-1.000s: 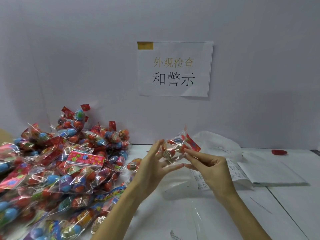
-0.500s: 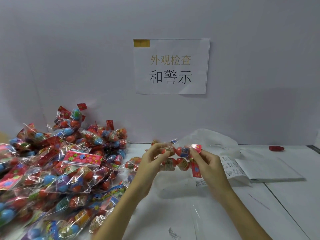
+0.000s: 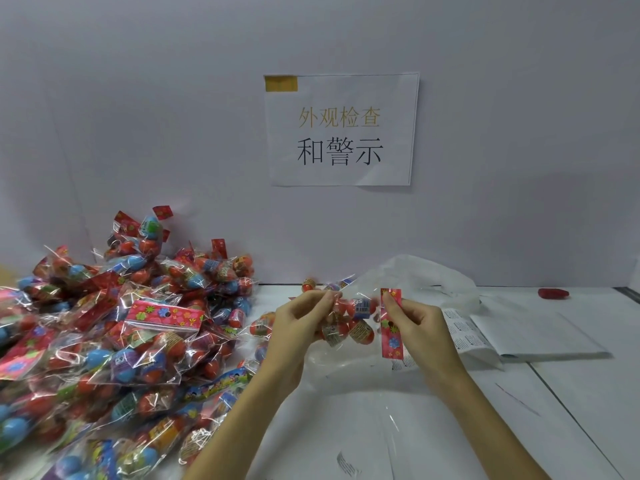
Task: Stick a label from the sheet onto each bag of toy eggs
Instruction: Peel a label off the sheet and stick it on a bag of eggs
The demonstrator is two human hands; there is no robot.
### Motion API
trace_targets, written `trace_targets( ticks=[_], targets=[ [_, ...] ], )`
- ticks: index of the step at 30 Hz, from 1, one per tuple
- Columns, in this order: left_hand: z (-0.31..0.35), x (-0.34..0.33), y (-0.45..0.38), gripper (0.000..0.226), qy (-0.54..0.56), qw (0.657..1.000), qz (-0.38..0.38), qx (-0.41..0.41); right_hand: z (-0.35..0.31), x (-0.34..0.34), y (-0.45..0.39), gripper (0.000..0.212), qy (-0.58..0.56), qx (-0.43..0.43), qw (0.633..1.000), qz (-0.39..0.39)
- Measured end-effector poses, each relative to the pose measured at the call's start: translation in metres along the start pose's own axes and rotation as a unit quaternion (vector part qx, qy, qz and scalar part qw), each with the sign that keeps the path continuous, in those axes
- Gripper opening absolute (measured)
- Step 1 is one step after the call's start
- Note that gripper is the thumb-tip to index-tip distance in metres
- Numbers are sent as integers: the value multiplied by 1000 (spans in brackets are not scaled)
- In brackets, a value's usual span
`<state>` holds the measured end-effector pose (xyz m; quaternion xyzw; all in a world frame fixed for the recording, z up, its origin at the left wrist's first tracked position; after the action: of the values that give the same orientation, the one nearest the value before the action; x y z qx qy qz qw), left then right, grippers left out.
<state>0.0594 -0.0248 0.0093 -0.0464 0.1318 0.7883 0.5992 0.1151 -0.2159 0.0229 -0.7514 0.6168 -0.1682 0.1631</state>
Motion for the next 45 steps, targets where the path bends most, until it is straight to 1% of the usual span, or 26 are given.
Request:
trace_targets(
  ticks=[3, 5, 7, 9, 11, 13, 14, 16, 19, 21, 22, 24, 26, 28, 29, 30, 32, 34, 35, 37, 39, 42, 43, 45],
  targets=[
    [-2, -1, -1, 27, 59, 996, -42, 44, 1, 0, 0, 36, -57, -45, 997, 0],
    [-5, -5, -2, 26, 95, 992, -57, 59, 2, -1, 2, 35, -69, -59, 996, 2],
    [-10, -7, -2, 24, 139, 986, -56, 70, 2, -5, 2, 35, -77, -61, 995, -8],
    [-15, -6, -3, 21, 169, 982, -46, 71, 2, -12, 3, 36, -98, -57, 993, -44],
    [-16, -3, -5, 21, 177, 982, -30, 65, 3, -17, 4, 39, -91, -42, 992, -76],
    [-16, -1, -5, 22, 178, 981, -20, 70, 4, -17, 4, 37, -73, -26, 995, -69],
    [-16, -1, -4, 25, 168, 983, -15, 75, 4, -15, 4, 37, -70, -23, 996, -50],
    [-12, -1, -2, 33, 108, 991, -8, 79, 4, -10, 3, 40, -68, -29, 997, -18],
    [-11, -5, -1, 36, 12, 996, -27, 90, 8, -6, 2, 46, -53, -47, 997, -22],
    [-11, -6, 0, 32, -6, 996, -29, 82, 10, -7, 3, 49, -40, -55, 997, -30],
    [-9, -4, 0, 30, -13, 998, -14, 64, 10, -9, 3, 50, -45, -62, 997, -33],
    [-5, 1, -1, 29, -16, 999, 33, 11, 10, -16, 5, 50, -94, -82, 991, -57],
    [-2, 8, -1, 27, -9, 996, 81, -37, 9, -27, 10, 46, -138, -103, 978, -114],
    [0, 14, 0, 25, -25, 990, 121, -71, 10, -34, 16, 47, -150, -111, 968, -166],
    [2, 16, 1, 25, -30, 988, 130, -80, 12, -36, 17, 49, -155, -109, 967, -172],
    [2, 15, 1, 26, -29, 989, 126, -79, 14, -36, 17, 50, -158, -107, 968, -164],
    [0, 8, 0, 29, -31, 995, 77, -50, 17, -33, 13, 52, -159, -102, 974, -129],
    [-3, -4, -1, 32, -68, 997, 24, -36, 21, -28, 9, 50, -155, -95, 977, -111],
    [-3, -8, -1, 33, -99, 994, 13, -44, 23, -27, 8, 48, -151, -91, 978, -115],
    [-4, -12, 0, 35, -149, 987, 7, -61, 27, -28, 9, 44, -152, -86, 976, -130],
    [-3, -13, 1, 41, -148, 987, -5, -58, 29, -28, 9, 44, -156, -80, 976, -129],
    [-2, -12, 2, 55, -164, 985, -15, -56, 26, -30, 8, 40, -152, -64, 977, -134],
    [-2, -12, 2, 57, -170, 984, -12, -61, 23, -31, 8, 37, -155, -57, 975, -147],
    [-1, -9, 2, 52, -145, 987, 6, -71, 18, -34, 8, 32, -182, -46, 968, -165]
  ],
)
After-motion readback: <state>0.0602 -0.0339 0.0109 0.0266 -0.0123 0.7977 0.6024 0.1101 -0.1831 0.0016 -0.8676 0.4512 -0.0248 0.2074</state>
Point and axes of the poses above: each hand's wrist, its own y-axis away from the middle knuckle, its own x-axis out of the back of the hand, z = x × y, the point moved 7 cm from there along -y, towards the middle knuckle, and after that the axes turned 14 degrees about x, right-handed, at the moved point
